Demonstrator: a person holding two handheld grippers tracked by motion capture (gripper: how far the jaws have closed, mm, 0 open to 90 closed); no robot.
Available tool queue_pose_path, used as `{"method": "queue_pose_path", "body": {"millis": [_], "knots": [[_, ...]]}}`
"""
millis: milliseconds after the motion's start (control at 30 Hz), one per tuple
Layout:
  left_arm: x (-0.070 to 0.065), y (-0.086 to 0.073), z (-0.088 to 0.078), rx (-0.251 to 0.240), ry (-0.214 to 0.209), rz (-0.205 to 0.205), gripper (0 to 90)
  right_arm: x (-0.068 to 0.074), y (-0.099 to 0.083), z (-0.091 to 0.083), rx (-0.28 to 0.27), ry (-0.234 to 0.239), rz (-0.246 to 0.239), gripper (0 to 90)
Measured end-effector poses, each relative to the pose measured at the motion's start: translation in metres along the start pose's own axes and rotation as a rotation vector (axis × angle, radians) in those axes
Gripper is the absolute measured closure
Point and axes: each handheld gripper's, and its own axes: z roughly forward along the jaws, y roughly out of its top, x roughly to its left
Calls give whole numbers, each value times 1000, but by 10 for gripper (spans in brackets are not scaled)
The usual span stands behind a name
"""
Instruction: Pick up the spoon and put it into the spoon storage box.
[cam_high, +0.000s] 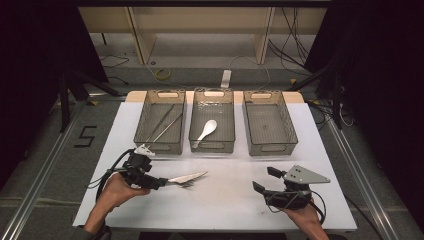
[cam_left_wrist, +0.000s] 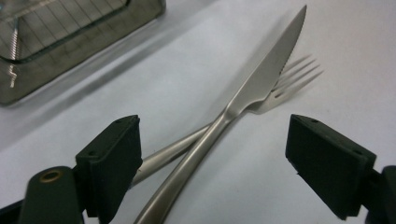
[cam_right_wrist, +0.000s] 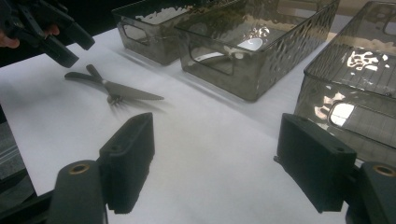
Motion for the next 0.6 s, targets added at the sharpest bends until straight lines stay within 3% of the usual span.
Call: {"method": "queue_pose_path", "body": {"millis": [367,600], "knots": [[-1,-4,7,65,1,18,222,0,0,0,-1,2,-3,284],[-1,-6,12,100,23,44,243,1,0,0,1,2,-3,284]]}}
